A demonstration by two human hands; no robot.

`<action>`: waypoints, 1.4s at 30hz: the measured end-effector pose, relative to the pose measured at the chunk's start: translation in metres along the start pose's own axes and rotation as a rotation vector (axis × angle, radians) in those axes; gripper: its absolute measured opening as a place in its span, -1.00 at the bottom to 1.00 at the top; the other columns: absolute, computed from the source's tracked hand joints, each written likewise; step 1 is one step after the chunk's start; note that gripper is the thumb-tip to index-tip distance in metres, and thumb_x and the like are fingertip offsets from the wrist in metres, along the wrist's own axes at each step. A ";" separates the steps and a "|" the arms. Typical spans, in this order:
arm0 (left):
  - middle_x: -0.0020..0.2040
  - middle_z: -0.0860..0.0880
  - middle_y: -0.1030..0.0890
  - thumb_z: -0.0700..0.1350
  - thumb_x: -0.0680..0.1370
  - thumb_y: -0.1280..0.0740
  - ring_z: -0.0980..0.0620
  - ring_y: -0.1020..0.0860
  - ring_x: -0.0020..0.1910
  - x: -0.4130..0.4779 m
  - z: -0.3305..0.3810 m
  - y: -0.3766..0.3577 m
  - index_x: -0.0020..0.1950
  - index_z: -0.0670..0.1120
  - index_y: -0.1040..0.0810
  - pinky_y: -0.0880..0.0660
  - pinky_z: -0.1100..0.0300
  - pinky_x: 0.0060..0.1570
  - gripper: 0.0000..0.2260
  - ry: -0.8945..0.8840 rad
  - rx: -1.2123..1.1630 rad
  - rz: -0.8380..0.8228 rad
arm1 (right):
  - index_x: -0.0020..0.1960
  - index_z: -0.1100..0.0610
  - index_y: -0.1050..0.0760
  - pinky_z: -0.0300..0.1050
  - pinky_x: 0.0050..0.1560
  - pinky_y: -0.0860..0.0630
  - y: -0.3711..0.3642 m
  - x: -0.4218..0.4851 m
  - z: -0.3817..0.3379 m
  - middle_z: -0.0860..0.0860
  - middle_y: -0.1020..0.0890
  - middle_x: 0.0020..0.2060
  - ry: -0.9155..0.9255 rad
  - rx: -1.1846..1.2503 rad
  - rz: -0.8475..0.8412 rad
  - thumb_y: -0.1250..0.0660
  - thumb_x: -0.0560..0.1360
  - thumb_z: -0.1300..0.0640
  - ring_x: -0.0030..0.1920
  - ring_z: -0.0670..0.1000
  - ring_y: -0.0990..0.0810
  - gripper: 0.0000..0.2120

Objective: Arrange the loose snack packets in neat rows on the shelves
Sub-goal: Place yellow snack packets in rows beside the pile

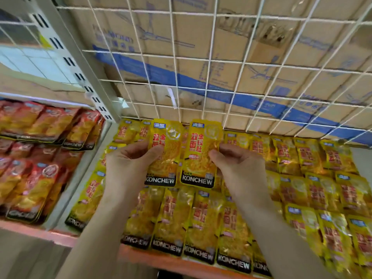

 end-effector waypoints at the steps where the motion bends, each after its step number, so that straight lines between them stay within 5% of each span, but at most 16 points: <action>1: -0.29 0.11 -0.71 -0.12 0.38 -0.58 0.15 -0.66 -0.26 0.009 0.000 0.008 -0.07 -0.04 -0.68 -0.58 0.19 -0.13 -0.83 -0.006 0.021 0.009 | -0.18 -0.10 -0.60 -0.31 -0.19 -0.56 -0.010 0.002 0.000 -0.17 -0.70 -0.29 -0.009 -0.014 -0.004 -0.52 0.44 0.18 -0.30 -0.24 -0.64 -0.81; 4: -0.27 0.07 -0.72 -0.10 0.38 -0.59 0.10 -0.69 -0.24 0.036 0.002 0.031 -0.04 -0.06 -0.71 -0.60 0.13 -0.11 -0.80 -0.020 0.083 0.032 | -0.16 -0.04 -0.66 -0.15 -0.14 -0.63 -0.039 0.009 0.000 -0.13 -0.71 -0.33 -0.011 -0.050 -0.019 -0.52 0.44 0.19 -0.29 -0.14 -0.68 -0.86; 8: -0.27 0.07 -0.71 -0.12 0.39 -0.59 0.11 -0.68 -0.26 0.066 0.006 0.051 -0.12 0.00 -0.69 -0.62 0.12 -0.09 -0.87 -0.050 0.120 0.032 | -0.40 -0.14 -0.58 0.02 -0.19 -0.62 -0.069 0.022 -0.005 -0.06 -0.68 -0.39 0.069 -0.164 -0.067 -0.49 0.46 0.21 -0.39 -0.07 -0.62 -0.65; 11: -0.30 0.09 -0.70 -0.13 0.42 -0.57 0.09 -0.68 -0.28 0.084 0.006 0.056 -0.20 0.05 -0.67 -0.64 0.07 -0.11 -0.88 -0.074 0.161 0.008 | -0.21 -0.14 -0.60 0.05 -0.10 -0.66 -0.089 0.031 -0.005 -0.09 -0.70 -0.32 0.088 -0.216 -0.103 -0.48 0.48 0.17 -0.32 -0.04 -0.68 -0.78; 16: -0.30 0.07 -0.70 -0.08 0.42 -0.58 -0.05 -0.70 -0.21 0.110 0.003 0.063 -0.29 0.12 -0.67 -0.65 -0.15 -0.04 -0.85 -0.112 0.289 0.000 | -0.19 -0.02 -0.65 0.17 -0.12 -0.63 -0.118 0.045 0.004 0.04 -0.70 -0.35 0.101 -0.300 -0.089 -0.47 0.47 0.16 -0.29 0.08 -0.70 -0.89; 21: -0.35 0.17 -0.66 -0.06 0.43 -0.56 0.03 -0.66 -0.23 0.131 0.002 0.068 -0.31 0.13 -0.62 -0.63 -0.03 -0.06 -0.82 -0.184 0.426 0.013 | -0.05 0.15 -0.67 -0.02 -0.34 -0.56 -0.139 0.057 0.009 -0.02 -0.66 -0.40 0.130 -0.385 -0.130 -0.44 0.50 0.13 -0.39 0.01 -0.64 -0.90; 24: -0.32 0.10 -0.65 -0.01 0.44 -0.54 0.06 -0.63 -0.22 0.138 0.002 0.071 -0.22 0.09 -0.64 -0.54 0.15 -0.21 -0.90 -0.217 0.506 0.016 | 0.33 0.10 -0.52 -0.31 -0.54 -0.38 -0.148 0.060 0.013 -0.04 -0.66 -0.33 0.104 -0.382 -0.164 -0.44 0.52 0.12 -0.53 -0.19 -0.51 -0.61; 26: -0.30 0.10 -0.64 0.02 0.46 -0.52 0.12 -0.60 -0.26 0.139 0.002 0.069 -0.16 0.07 -0.67 -0.49 0.19 -0.27 -0.93 -0.242 0.557 -0.009 | 0.39 0.08 -0.47 -0.35 -0.55 -0.34 -0.152 0.060 0.013 0.02 -0.67 -0.33 0.131 -0.414 -0.171 -0.43 0.53 0.15 -0.54 -0.17 -0.48 -0.56; 30: -0.33 0.13 -0.62 0.02 0.47 -0.53 0.16 -0.57 -0.30 0.143 -0.001 0.066 -0.18 0.04 -0.68 -0.42 0.32 -0.33 -0.90 -0.279 0.634 -0.072 | 0.18 0.08 -0.62 -0.10 -0.52 -0.46 -0.159 0.057 0.016 -0.05 -0.64 -0.35 0.167 -0.411 -0.145 -0.38 0.54 0.25 -0.47 0.01 -0.55 -0.76; 32: -0.32 0.07 -0.62 0.03 0.47 -0.53 0.05 -0.59 -0.25 0.146 -0.001 0.065 -0.18 -0.02 -0.68 -0.49 0.19 -0.23 -0.86 -0.312 0.646 -0.081 | 0.07 0.09 -0.66 -0.05 -0.41 -0.48 -0.162 0.057 0.017 -0.18 -0.58 -0.38 0.198 -0.434 -0.126 -0.38 0.52 0.27 -0.46 -0.07 -0.58 -0.82; 36: -0.35 0.07 -0.58 0.05 0.48 -0.51 -0.11 -0.58 -0.19 0.151 0.001 0.063 -0.21 -0.12 -0.65 -0.50 0.01 -0.06 -0.76 -0.363 0.649 -0.090 | -0.02 0.09 -0.67 -0.28 -0.57 -0.34 -0.162 0.058 0.021 -0.17 -0.57 -0.38 0.204 -0.437 -0.115 -0.39 0.52 0.28 -0.55 -0.16 -0.46 -0.86; 40: -0.38 -0.08 -0.59 0.11 0.50 -0.47 -0.17 -0.54 -0.27 0.160 -0.009 0.063 -0.24 -0.18 -0.63 -0.47 0.00 -0.12 -0.65 -0.412 0.691 -0.139 | -0.03 0.10 -0.68 -0.43 -0.44 -0.35 -0.167 0.059 0.020 -0.14 -0.57 -0.33 0.226 -0.488 -0.104 -0.38 0.51 0.26 -0.44 -0.23 -0.51 -0.87; 42: -0.40 0.00 -0.58 0.11 0.52 -0.45 -0.04 -0.54 -0.32 0.161 -0.013 0.063 -0.25 -0.11 -0.62 -0.47 0.09 -0.14 -0.68 -0.445 0.710 -0.142 | -0.04 0.13 -0.68 -0.41 -0.43 -0.35 -0.169 0.058 0.019 -0.08 -0.61 -0.33 0.252 -0.526 -0.108 -0.37 0.51 0.27 -0.44 -0.20 -0.51 -0.87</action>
Point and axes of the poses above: each hand's wrist, its own x-axis towards the middle knuckle, its own y-axis out of the back of the hand, z = x × y, the point moved 3 cm from there along x, towards the middle knuckle
